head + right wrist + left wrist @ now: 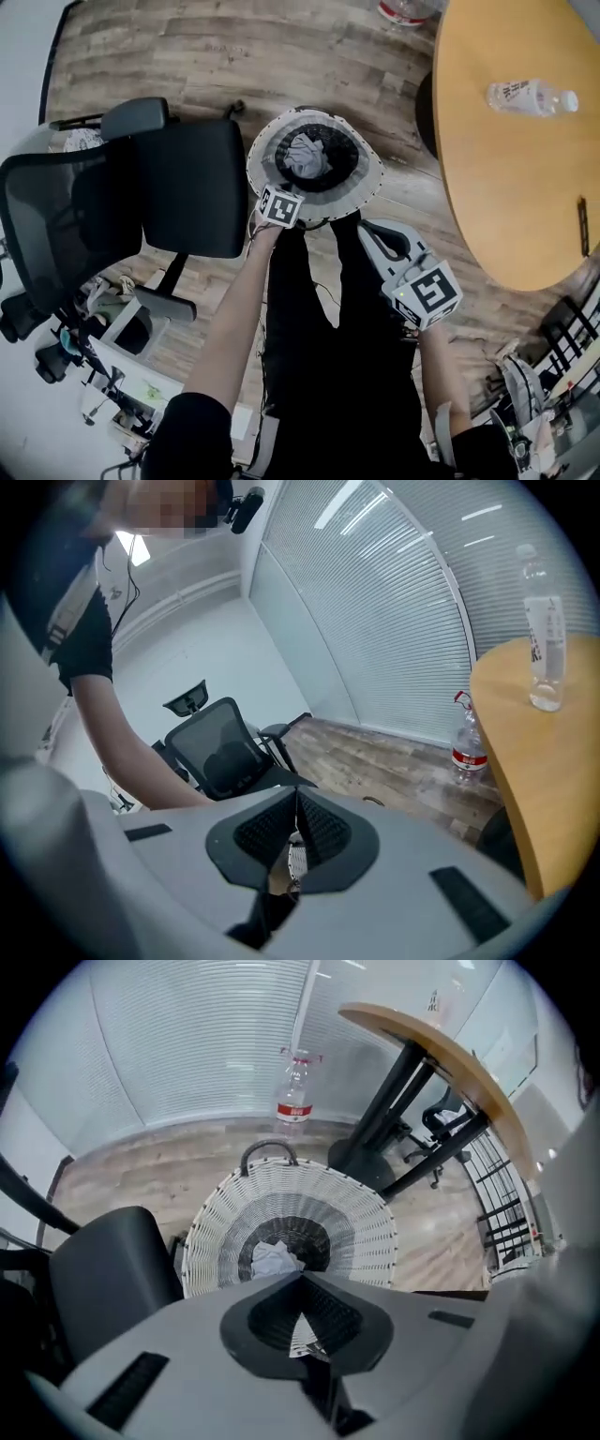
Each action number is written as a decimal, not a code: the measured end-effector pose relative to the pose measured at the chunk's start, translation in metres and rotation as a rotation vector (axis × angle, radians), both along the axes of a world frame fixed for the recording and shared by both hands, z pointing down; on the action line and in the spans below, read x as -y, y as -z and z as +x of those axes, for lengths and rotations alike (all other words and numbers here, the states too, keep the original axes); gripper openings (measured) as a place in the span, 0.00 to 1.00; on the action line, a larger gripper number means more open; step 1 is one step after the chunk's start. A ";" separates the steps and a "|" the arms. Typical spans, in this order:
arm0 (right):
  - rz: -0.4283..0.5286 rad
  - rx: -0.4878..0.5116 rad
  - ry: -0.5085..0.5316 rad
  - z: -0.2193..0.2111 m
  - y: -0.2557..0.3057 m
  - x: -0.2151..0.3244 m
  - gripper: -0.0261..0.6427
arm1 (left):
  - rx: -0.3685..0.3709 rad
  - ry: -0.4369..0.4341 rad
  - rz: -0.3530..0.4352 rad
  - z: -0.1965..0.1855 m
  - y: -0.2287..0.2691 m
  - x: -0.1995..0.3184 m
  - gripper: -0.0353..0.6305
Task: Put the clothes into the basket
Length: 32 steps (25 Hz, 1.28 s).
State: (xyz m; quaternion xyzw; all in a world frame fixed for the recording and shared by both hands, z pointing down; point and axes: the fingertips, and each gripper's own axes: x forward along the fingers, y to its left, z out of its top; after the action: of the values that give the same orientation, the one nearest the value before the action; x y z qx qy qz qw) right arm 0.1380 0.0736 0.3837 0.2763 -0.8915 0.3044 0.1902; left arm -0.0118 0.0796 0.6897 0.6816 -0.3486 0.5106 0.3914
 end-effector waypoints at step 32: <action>0.215 0.144 0.144 -0.012 0.170 0.013 0.06 | -0.715 0.088 0.713 0.091 0.474 0.018 0.07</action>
State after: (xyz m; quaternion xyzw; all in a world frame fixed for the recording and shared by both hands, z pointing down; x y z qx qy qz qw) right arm 0.1264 0.0609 0.2133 0.2079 -0.9478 0.2118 0.1161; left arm 0.0792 0.0612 0.2160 0.8897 -0.3740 0.0774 0.2503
